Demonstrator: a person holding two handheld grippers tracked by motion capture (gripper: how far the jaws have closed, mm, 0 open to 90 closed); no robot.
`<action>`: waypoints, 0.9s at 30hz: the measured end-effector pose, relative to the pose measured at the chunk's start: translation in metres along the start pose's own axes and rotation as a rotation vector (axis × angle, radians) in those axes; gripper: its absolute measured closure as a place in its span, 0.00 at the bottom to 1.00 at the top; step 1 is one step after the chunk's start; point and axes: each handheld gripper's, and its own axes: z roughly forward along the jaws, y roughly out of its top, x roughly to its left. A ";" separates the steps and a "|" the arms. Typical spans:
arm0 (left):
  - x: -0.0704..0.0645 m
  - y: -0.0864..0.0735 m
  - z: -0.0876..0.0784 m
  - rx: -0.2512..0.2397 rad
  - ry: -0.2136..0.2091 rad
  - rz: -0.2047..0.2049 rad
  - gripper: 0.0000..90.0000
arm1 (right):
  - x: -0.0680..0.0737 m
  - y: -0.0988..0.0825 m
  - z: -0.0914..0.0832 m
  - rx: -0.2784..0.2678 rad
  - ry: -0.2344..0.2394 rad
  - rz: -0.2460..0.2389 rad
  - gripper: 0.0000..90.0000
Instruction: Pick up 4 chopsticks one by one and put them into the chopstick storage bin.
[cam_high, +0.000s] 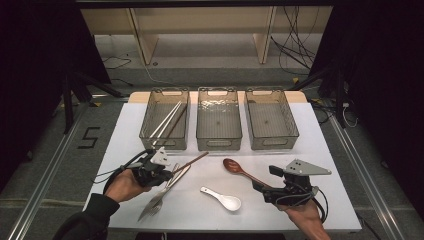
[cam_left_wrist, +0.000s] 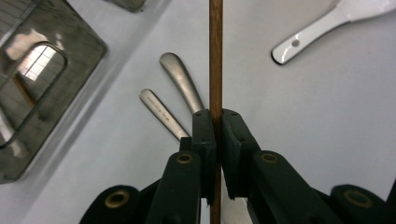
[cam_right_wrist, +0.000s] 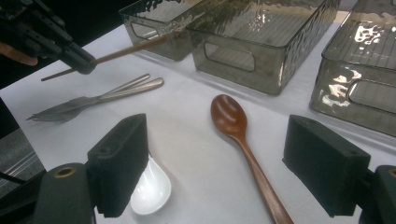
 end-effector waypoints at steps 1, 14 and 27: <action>0.002 0.001 -0.001 -0.007 0.005 -0.011 0.94 | 0.000 0.000 0.000 -0.001 0.000 -0.001 0.25; 0.032 0.008 -0.013 -0.081 0.065 -0.120 0.94 | 0.000 0.000 0.000 0.000 0.000 0.003 0.25; 0.061 0.030 -0.021 -0.178 0.118 -0.211 0.94 | -0.001 0.000 0.000 0.000 0.000 0.008 0.25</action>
